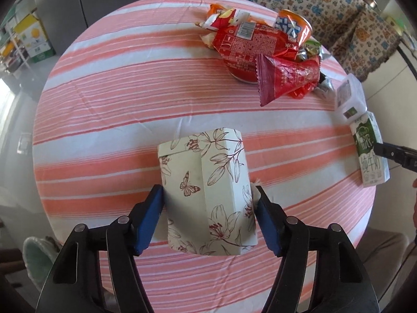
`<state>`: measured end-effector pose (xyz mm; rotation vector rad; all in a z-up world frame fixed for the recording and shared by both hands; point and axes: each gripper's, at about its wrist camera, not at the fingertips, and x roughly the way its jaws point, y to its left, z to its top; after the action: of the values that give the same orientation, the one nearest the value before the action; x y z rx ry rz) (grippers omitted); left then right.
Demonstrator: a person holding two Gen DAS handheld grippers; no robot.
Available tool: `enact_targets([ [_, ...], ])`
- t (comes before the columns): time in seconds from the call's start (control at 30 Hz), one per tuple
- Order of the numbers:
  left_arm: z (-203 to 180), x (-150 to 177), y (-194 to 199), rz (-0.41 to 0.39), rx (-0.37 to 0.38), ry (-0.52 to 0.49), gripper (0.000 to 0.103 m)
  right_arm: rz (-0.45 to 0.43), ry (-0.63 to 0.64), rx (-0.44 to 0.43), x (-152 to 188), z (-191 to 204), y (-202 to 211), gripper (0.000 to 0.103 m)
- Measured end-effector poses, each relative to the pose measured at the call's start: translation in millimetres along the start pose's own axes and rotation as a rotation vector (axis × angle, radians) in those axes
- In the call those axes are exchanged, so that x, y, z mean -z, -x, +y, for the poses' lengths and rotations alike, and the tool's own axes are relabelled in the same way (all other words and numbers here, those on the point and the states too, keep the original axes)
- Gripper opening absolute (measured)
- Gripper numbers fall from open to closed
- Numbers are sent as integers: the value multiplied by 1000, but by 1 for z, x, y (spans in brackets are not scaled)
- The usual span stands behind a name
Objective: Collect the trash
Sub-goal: 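Grasp the floral paper box with the left tool while the right tool grasps the milk carton, then carry both items to the blue wastebasket and open both tools to drop them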
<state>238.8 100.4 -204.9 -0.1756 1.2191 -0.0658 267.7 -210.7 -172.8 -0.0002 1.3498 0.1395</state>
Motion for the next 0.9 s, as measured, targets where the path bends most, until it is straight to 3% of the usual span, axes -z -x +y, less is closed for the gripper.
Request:
enact_targets([
  [0.2, -13, 7, 25, -63, 50, -23, 68, -58, 42, -50, 11, 6, 27, 39],
  [0.4, -64, 11, 45, -114, 103, -104, 68, -97, 46, -56, 19, -9, 42, 39],
  [0.63, -150, -4, 44, -137, 191, -205, 68, -163, -22, -44, 24, -64, 59, 39],
  [0.9, -272, -21, 28, -121, 298, -326, 68, -224, -176, 17, 35, -161, 68, 39],
])
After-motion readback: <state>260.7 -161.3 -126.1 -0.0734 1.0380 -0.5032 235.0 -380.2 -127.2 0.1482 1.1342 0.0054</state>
